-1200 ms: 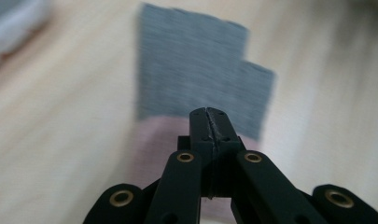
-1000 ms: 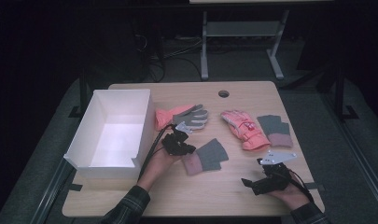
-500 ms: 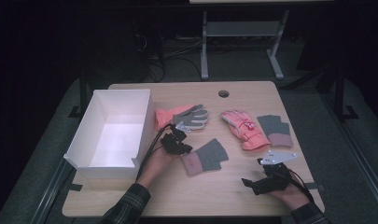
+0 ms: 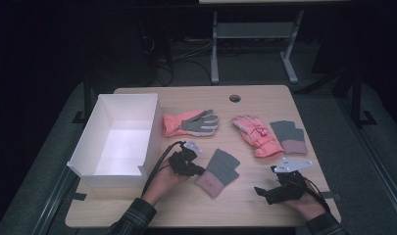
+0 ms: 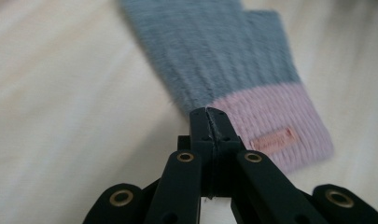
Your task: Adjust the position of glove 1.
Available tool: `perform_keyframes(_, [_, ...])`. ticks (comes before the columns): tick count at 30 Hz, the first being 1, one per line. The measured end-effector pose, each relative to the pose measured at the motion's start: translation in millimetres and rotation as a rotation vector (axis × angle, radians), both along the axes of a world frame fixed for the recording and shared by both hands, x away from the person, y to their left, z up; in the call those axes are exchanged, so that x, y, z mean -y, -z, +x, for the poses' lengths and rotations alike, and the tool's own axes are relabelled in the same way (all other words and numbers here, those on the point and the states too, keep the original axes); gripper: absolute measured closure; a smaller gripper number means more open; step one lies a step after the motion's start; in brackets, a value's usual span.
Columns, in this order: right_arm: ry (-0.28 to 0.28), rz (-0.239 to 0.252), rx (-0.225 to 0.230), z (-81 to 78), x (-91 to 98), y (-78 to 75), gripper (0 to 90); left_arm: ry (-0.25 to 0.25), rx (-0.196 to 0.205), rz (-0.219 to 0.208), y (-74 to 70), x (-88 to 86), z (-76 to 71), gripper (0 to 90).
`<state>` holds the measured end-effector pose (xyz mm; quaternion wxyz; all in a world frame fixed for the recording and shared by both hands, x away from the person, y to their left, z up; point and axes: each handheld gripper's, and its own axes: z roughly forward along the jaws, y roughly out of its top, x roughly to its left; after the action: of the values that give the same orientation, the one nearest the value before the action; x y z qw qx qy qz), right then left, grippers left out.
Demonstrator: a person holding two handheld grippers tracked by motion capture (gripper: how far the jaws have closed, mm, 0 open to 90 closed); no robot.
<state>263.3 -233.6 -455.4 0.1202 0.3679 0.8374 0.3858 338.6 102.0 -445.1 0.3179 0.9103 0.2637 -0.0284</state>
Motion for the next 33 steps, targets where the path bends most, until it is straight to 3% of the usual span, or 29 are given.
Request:
perform_keyframes(7, [0.003, -0.005, -0.001, -0.4, -0.2, -0.6, 1.3, 0.097, -0.016, 0.006, -0.4, 13.5, -24.0, 89.7])
perform_keyframes(13, [0.007, -0.004, -0.003, -0.3, -0.3, -0.7, 1.2, 0.147, -0.027, -0.006, -0.7, 26.0, -32.4, 89.7])
perform_keyframes(25, [0.017, -0.002, -0.004, 1.2, 2.9, -0.8, 1.3, 0.187, -0.037, -0.031, 3.4, 49.2, -33.6, 89.7])
perform_keyframes(33, [0.036, 0.001, -0.009, 2.8, 5.0, -1.0, 1.3, 0.203, -0.049, -0.060, 8.4, 75.6, -27.2, 89.7])
